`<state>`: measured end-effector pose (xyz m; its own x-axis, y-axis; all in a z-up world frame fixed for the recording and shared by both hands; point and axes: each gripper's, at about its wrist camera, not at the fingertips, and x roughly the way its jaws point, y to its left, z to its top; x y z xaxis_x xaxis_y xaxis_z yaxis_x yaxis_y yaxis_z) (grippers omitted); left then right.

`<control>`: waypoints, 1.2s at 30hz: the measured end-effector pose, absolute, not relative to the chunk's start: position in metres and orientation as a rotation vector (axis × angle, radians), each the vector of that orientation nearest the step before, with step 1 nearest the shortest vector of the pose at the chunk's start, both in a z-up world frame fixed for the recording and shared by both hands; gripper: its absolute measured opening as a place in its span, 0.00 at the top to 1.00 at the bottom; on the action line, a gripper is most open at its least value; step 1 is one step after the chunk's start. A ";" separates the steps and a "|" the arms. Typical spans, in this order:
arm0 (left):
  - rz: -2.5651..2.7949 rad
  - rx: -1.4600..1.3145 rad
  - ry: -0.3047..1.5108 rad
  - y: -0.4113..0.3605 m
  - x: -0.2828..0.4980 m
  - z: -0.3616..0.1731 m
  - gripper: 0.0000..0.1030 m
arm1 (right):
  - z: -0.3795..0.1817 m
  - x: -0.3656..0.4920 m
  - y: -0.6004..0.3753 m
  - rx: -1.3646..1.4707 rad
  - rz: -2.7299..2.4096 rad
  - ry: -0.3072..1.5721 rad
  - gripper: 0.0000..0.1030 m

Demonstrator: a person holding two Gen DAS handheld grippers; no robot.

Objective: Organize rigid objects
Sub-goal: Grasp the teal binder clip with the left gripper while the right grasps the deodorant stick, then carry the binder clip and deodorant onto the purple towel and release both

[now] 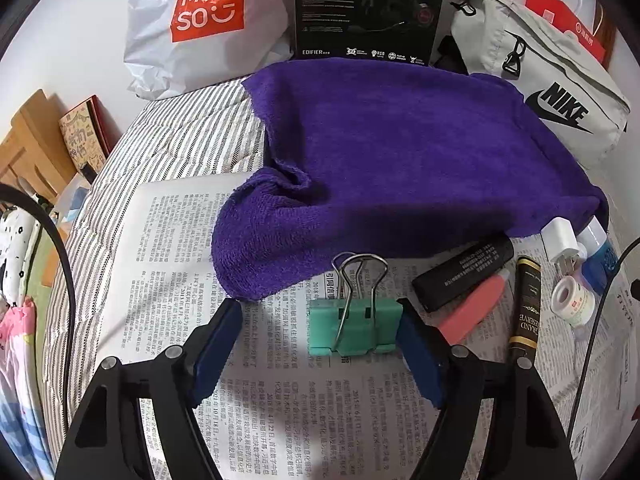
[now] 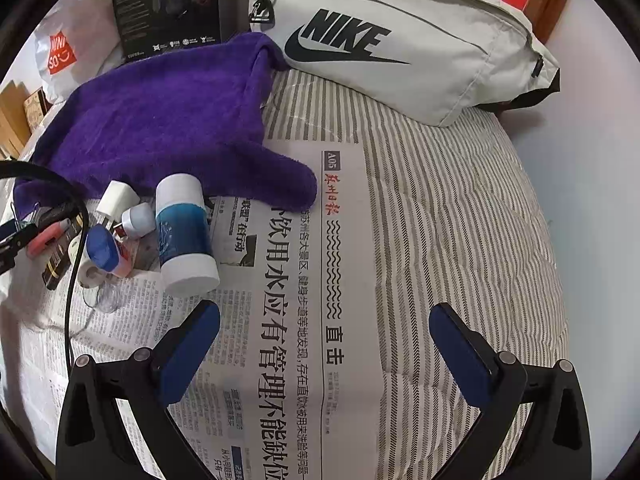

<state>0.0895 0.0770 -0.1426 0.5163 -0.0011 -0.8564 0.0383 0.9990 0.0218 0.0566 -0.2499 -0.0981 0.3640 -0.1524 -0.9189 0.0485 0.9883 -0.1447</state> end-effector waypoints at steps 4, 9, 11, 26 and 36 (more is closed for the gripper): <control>-0.031 0.040 1.030 0.077 0.089 -0.142 0.29 | -0.094 0.059 -0.249 -0.103 -0.127 1.177 0.00; -0.039 0.044 1.033 0.075 0.090 -0.140 0.33 | -0.092 0.062 -0.247 -0.105 -0.119 1.174 0.00; -0.041 0.043 1.033 0.075 0.089 -0.140 0.33 | -0.092 0.062 -0.245 -0.108 -0.116 1.173 0.00; -0.041 0.028 1.057 0.088 0.083 -0.134 0.62 | -0.086 0.050 -0.265 -0.055 -0.126 1.147 0.00; -0.038 0.036 1.071 0.087 0.085 -0.135 0.62 | -0.100 0.063 -0.244 0.021 0.032 1.145 0.02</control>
